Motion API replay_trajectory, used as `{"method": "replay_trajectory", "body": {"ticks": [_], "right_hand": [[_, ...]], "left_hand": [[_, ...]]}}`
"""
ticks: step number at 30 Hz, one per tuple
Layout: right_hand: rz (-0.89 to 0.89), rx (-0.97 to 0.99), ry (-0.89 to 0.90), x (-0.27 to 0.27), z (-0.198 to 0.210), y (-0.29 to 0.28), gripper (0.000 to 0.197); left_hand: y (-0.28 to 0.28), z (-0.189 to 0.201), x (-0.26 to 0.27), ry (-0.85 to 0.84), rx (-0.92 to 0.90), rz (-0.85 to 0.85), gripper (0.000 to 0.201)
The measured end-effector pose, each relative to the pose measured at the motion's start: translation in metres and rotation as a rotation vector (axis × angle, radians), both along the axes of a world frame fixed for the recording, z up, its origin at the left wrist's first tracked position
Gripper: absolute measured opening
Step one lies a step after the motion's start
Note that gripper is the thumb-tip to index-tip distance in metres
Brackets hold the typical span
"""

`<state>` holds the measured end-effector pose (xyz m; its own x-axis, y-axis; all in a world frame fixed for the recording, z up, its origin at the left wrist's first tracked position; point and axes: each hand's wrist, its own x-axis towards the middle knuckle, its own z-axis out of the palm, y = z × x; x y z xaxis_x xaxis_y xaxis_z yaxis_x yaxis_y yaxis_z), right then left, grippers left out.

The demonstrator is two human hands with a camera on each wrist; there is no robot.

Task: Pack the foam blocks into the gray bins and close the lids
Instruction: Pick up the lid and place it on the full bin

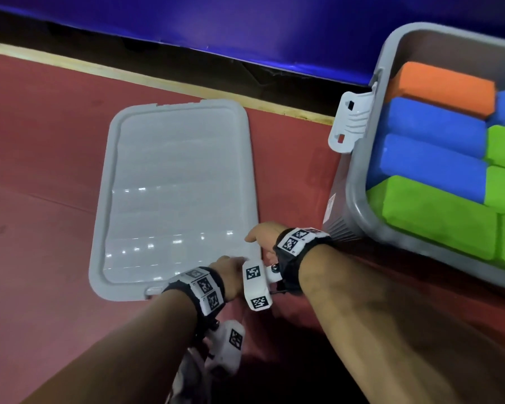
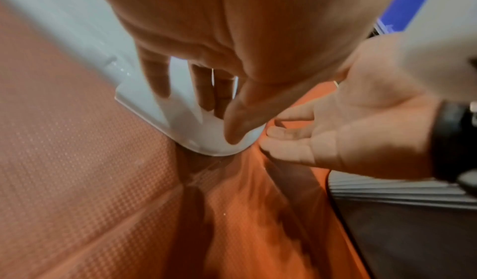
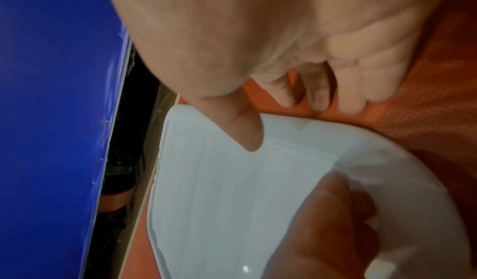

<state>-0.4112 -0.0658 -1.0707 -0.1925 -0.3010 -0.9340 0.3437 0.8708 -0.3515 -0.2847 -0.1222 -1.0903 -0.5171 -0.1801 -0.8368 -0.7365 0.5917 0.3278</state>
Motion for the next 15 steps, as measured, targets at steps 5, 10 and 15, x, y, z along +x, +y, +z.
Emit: {"method": "replay_trajectory", "body": {"ticks": [5, 10, 15], "right_hand": [[-0.410, -0.099, -0.131, 0.008, -0.012, 0.006, 0.058], [-0.390, -0.091, -0.115, 0.015, -0.008, 0.005, 0.071], [-0.363, -0.046, -0.122, 0.021, -0.015, 0.015, 0.069]], "left_hand": [[0.012, -0.001, 0.001, -0.041, -0.074, 0.035, 0.020], [0.011, 0.000, 0.001, -0.040, 0.015, 0.117, 0.009], [0.011, -0.009, 0.008, 0.021, 0.020, 0.304, 0.007]]}}
